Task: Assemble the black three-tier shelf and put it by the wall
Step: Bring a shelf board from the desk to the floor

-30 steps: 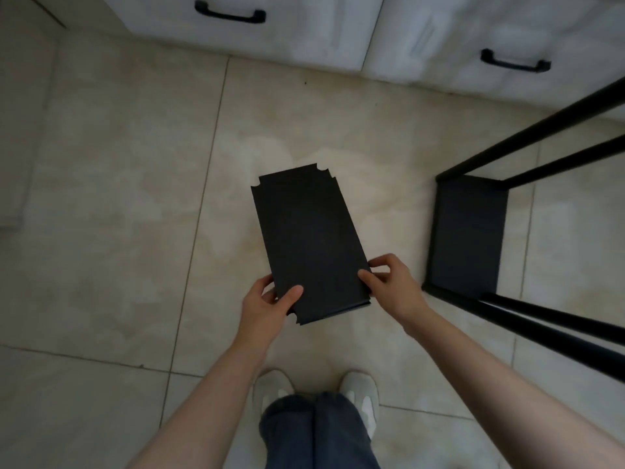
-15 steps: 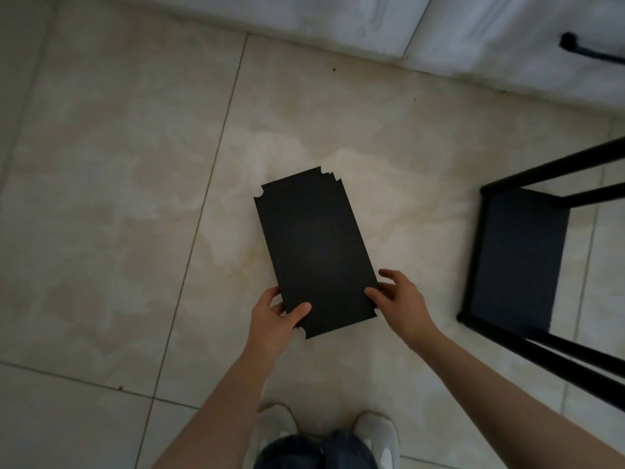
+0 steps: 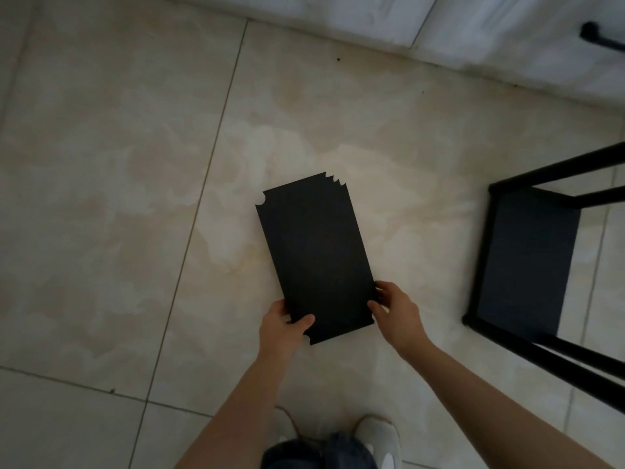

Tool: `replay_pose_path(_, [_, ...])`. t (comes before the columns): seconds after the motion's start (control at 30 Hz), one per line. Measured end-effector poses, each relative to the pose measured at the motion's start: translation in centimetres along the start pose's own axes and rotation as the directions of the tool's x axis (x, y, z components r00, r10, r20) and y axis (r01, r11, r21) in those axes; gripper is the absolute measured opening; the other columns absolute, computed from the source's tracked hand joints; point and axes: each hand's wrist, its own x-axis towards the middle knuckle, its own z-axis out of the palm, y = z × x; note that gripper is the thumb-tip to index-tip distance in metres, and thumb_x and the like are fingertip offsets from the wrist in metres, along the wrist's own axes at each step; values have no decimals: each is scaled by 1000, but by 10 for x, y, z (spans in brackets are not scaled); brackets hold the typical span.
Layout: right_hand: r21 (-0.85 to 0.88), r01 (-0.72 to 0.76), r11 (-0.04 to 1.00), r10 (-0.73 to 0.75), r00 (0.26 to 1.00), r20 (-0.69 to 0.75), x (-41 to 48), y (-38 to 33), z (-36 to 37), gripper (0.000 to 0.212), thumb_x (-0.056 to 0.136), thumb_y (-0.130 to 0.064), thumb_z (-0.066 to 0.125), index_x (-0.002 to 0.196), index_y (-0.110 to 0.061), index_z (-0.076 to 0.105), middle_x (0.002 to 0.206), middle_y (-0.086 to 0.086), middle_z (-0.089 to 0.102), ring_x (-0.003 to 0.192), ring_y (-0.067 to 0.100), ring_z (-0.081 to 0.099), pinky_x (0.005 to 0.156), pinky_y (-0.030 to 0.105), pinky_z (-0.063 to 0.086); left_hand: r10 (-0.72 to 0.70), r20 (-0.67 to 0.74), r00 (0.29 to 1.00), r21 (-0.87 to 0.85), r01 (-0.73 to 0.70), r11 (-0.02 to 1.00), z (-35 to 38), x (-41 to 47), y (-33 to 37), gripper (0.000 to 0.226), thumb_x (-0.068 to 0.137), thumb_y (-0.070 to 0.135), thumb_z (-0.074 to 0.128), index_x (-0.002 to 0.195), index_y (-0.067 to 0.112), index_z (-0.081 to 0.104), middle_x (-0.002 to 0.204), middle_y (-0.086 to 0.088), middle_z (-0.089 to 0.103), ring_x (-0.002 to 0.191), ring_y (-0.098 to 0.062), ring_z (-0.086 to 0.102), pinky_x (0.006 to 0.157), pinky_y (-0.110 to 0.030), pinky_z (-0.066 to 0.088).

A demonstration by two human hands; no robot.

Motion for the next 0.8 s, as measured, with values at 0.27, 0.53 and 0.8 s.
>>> replay_pose_path(0.27, [-197,-53,979,61,997,38,-32,-13,-15,47,101,-21,53,143,-6,37,136,16,56,120,31,57,89,23,39,-87,105,991,46,83,995,-29,-32,5,71,87,15,78,148,10,42,144,-13,52,129,-30,51,112,-39,41])
replay_pose_path(0.53, [-385,42,922,31,983,180,-130,-76,-59,46,101,-22,50,143,-5,38,138,15,54,124,28,53,91,21,36,-22,185,983,246,-25,969,-89,-132,48,48,96,16,66,140,11,49,122,-10,64,114,-23,58,99,-25,45])
replay_pose_path(0.8, [-478,197,856,-103,971,217,-239,-180,-106,45,99,-23,51,140,-6,43,134,15,58,120,32,57,94,31,44,235,156,959,627,-280,727,-157,-258,105,43,100,24,49,143,18,47,126,-6,64,112,-25,61,89,-33,52])
